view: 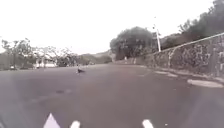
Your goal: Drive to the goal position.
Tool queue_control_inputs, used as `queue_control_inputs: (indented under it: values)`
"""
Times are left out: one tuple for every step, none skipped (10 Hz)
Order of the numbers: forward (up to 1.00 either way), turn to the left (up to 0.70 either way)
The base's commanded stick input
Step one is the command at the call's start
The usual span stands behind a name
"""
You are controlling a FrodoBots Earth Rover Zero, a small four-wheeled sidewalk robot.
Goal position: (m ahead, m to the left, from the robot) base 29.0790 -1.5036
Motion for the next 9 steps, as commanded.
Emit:
queue_control_inputs:
  values:
    - [0.50, 0.00]
    - [0.50, 0.00]
    - [0.50, 0.00]
    - [0.50, 0.00]
    - [0.50, 0.00]
    - [0.50, 0.00]
    - [0.50, 0.00]
    - [0.50, 0.00]
    - [0.50, 0.00]
